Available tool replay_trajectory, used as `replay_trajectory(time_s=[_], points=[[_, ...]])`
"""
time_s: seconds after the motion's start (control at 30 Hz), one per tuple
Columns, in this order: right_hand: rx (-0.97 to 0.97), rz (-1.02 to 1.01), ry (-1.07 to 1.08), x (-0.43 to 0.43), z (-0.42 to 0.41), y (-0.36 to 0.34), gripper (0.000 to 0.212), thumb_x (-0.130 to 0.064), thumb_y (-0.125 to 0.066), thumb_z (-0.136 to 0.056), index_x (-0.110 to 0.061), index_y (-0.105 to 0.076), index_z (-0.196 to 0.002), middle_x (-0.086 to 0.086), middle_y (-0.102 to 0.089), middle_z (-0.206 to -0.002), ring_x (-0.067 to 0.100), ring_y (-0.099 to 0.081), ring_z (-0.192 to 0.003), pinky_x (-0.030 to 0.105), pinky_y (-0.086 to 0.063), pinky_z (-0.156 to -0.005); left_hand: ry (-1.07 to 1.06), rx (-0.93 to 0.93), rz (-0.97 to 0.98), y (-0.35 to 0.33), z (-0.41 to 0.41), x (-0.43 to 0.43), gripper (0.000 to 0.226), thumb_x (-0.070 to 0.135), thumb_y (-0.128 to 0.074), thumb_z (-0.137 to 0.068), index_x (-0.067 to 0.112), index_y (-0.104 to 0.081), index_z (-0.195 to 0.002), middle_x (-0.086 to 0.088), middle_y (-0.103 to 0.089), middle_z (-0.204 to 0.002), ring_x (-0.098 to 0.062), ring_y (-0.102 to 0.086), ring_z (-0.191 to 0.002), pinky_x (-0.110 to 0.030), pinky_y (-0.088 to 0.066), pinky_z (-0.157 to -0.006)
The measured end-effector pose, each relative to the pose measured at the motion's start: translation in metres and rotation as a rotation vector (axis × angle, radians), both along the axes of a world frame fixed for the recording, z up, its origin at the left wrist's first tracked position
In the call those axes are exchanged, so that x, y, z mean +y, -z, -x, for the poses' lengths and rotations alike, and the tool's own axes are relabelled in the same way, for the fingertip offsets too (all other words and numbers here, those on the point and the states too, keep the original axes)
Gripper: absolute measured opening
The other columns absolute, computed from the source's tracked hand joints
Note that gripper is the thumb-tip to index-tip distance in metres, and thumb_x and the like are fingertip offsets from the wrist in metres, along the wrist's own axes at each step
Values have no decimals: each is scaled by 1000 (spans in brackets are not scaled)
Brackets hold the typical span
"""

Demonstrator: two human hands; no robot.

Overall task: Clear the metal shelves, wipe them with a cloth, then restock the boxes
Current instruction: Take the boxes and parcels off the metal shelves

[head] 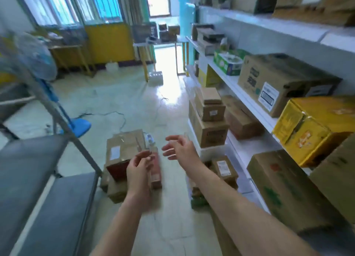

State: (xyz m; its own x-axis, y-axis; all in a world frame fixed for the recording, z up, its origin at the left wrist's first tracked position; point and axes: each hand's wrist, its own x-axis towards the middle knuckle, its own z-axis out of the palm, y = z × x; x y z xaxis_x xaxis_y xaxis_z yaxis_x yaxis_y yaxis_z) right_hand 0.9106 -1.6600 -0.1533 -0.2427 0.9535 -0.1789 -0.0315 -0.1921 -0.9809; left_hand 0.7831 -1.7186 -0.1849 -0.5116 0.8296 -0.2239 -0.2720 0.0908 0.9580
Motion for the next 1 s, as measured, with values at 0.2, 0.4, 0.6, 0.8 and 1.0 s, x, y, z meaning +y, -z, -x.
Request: replay_trajectory(time_s=[0.2, 0.4, 0.6, 0.8, 1.0], points=[[136, -223, -444, -25, 141, -98, 16, -4, -51, -102, -8, -65, -106, 6, -73, -78, 19, -68, -66, 24, -52, -60, -387, 227, -166, -89, 149, -68, 25, -2, -45, -98, 11, -66, -103, -8, -74, -105, -24, -70, -96, -32, -51, -81], [331, -227, -802, -90, 237, -149, 17, -1, -51, -101, -4, -65, -107, 8, -73, -78, 23, -67, -69, 30, -52, -64, -546, 656, -122, -171, 197, -163, 16, 17, -61, -92, 20, -69, -106, 3, -74, -103, -20, -69, -98, -36, -53, -87], [529, -298, -1216, -213, 308, -220, 15, 4, -55, -98, -3, -67, -101, 9, -73, -70, 17, -67, -57, 27, -53, -57, -881, 904, 46, -260, 189, -335, 15, 16, -65, -93, 19, -67, -107, 4, -73, -105, -11, -68, -100, -20, -51, -87], [739, -503, -1529, -373, 319, -328, 20, 5, -50, -101, -5, -68, -103, 12, -74, -74, 20, -68, -59, 23, -53, -54, -1196, 1159, 301, -345, 116, -530, 17, 14, -64, -97, 26, -68, -108, 7, -70, -102, -9, -64, -96, -12, -46, -79], [785, -889, -1687, -499, 312, -411, 17, -9, -54, -103, -18, -67, -107, 6, -76, -83, 23, -73, -77, 35, -54, -69, -1319, 1361, 419, -429, 95, -664, 15, 20, -57, -101, 31, -65, -106, 18, -68, -107, -3, -64, -104, -13, -46, -82]])
